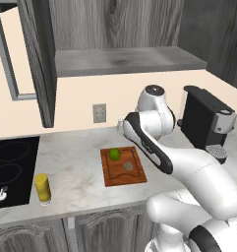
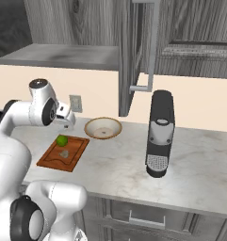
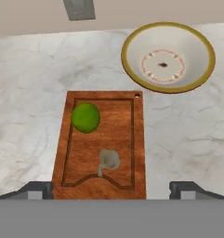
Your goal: Open the cabinet. Place the bowl and condiment on the counter. Then place the lime and garlic on the cutting board.
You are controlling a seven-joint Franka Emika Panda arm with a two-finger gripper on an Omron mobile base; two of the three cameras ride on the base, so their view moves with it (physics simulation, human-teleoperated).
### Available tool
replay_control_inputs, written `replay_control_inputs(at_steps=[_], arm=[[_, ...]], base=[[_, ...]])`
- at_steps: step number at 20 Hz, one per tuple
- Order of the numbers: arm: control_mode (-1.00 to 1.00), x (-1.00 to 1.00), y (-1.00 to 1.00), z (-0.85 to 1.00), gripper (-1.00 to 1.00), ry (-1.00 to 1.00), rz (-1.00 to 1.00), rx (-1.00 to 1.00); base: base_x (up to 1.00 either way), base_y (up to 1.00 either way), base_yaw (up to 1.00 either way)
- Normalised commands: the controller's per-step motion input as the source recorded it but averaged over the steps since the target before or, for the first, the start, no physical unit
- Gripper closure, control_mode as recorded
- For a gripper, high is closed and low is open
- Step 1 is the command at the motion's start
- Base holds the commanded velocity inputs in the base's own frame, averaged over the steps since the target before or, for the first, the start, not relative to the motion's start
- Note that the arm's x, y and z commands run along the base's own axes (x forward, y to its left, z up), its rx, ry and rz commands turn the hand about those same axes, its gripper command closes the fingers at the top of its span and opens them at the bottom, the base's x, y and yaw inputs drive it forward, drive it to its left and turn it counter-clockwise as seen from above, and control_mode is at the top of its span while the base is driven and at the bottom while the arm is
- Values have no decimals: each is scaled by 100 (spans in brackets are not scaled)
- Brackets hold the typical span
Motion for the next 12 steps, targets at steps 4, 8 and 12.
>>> replay_control_inputs(at_steps=[4,8,12], arm=[[-100,-20,-18,62,-100,0,-5,4],[-100,-40,-19,47,-100,-2,-5,3],[-100,-60,-17,27,-100,-17,-4,0]], base=[[0,0,0],[0,0,0],[0,0,0]])
